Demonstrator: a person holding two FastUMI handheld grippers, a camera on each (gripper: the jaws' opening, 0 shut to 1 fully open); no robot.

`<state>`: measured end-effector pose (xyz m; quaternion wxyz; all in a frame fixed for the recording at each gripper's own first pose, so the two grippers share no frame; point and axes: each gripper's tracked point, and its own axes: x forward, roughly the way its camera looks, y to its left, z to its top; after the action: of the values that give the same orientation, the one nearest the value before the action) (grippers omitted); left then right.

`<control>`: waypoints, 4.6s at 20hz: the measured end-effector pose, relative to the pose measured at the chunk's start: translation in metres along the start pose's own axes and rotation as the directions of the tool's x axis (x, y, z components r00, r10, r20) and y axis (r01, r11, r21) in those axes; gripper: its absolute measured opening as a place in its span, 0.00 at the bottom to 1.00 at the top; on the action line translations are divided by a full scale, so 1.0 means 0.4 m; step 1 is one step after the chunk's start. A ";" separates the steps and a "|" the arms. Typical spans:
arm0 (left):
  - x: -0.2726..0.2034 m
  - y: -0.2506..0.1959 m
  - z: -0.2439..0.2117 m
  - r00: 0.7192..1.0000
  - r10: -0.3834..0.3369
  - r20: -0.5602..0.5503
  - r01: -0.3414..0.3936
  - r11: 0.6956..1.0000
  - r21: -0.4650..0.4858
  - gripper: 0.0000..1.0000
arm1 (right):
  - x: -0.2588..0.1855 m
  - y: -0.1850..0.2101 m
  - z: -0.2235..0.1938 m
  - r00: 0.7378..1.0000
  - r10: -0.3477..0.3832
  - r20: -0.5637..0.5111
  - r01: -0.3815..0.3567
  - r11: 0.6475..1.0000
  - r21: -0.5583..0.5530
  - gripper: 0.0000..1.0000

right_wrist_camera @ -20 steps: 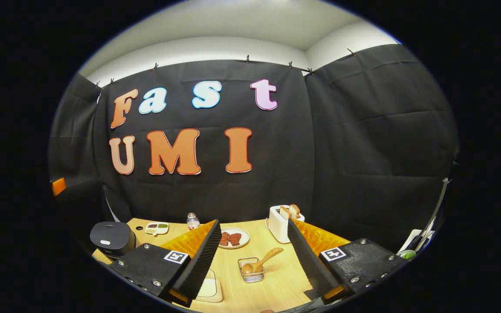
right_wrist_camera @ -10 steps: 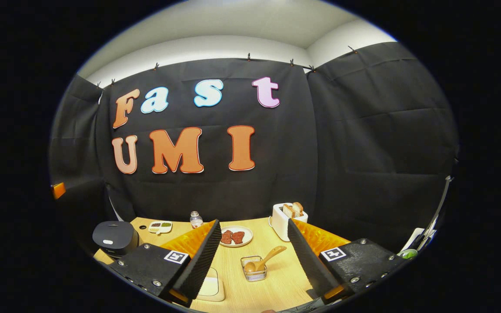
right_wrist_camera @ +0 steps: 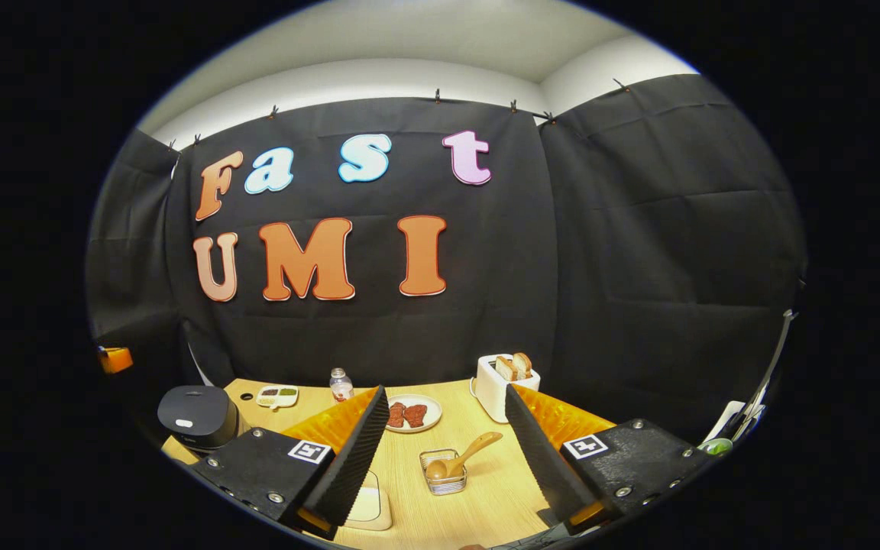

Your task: Close the left gripper, press the button to open the rice cooker; take a wooden spoon from the chopstick holder with the right hand, scoop a spoonful of rice and pour it into the rice cooker, then put the wooden spoon back into the chopstick holder.

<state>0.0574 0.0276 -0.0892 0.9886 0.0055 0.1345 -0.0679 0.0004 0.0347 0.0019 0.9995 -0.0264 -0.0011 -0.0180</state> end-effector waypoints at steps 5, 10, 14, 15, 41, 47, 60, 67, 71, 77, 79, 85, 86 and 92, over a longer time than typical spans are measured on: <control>0.116 0.037 -0.174 0.989 0.007 -0.150 -0.009 1.000 -0.012 0.04 | 0.013 -0.003 -0.021 1.000 -0.006 -0.025 0.006 1.000 -0.005 0.95; 0.178 0.062 -0.310 0.959 0.013 -0.283 -0.024 0.999 -0.035 0.04 | 0.020 -0.018 -0.030 0.999 -0.020 -0.032 0.019 1.000 -0.014 0.95; 0.194 0.081 -0.365 0.938 0.033 -0.344 -0.039 0.999 -0.010 0.04 | 0.024 -0.025 -0.040 0.999 -0.024 -0.044 0.024 1.000 -0.013 0.95; 0.188 0.081 -0.372 0.936 0.035 -0.350 -0.039 0.999 -0.004 0.00 | 0.025 -0.026 -0.042 0.999 -0.023 -0.046 0.023 1.000 -0.012 0.95; 0.064 0.051 0.085 0.992 0.117 0.054 -0.121 0.990 0.075 0.01 | 0.019 -0.057 -0.072 0.999 -0.026 -0.047 0.029 0.997 0.069 0.95; 0.024 0.098 0.076 0.985 0.167 0.051 -0.168 0.985 0.023 0.15 | 0.105 -0.116 -0.147 0.996 -0.029 -0.079 0.043 0.982 0.185 0.95; -0.045 0.180 0.138 0.950 0.283 0.129 -0.283 0.959 -0.022 0.95 | 0.359 -0.167 -0.483 0.958 0.020 -0.286 0.091 0.926 0.368 0.95; -0.071 0.222 0.117 0.927 0.359 0.105 -0.358 0.933 -0.032 0.98 | 0.449 -0.117 -0.575 0.926 0.095 -0.365 0.092 0.881 0.463 0.86; -0.086 0.238 0.098 0.926 0.371 0.068 -0.367 0.928 -0.055 1.00 | 0.478 -0.100 -0.608 0.912 0.117 -0.392 0.117 0.843 0.525 0.52; -0.105 0.276 0.095 0.917 0.393 0.062 -0.391 0.919 -0.039 1.00 | 0.484 -0.061 -0.587 0.915 0.140 -0.379 0.086 0.849 0.522 0.22; -0.105 0.279 0.092 0.920 0.387 0.060 -0.385 0.922 -0.043 1.00 | 0.484 -0.058 -0.576 0.916 0.137 -0.377 0.064 0.878 0.474 0.14; -0.105 0.292 0.107 0.935 0.349 0.069 -0.343 0.935 -0.085 0.99 | 0.466 -0.041 -0.462 0.938 0.097 -0.332 0.036 0.927 0.373 0.10; -0.106 0.294 0.107 0.937 0.341 0.069 -0.335 0.938 -0.085 1.00 | 0.454 -0.035 -0.435 0.944 0.093 -0.317 0.024 0.937 0.347 0.10; -0.095 0.313 0.119 0.955 0.283 0.094 -0.278 0.959 -0.054 1.00 | 0.332 0.066 -0.234 0.971 0.113 -0.209 -0.074 0.979 0.188 0.10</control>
<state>0.0506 0.1553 -0.0343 0.9936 0.0012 0.0834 0.0756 0.1343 0.0512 -0.0926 0.9916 0.0655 0.1083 0.0266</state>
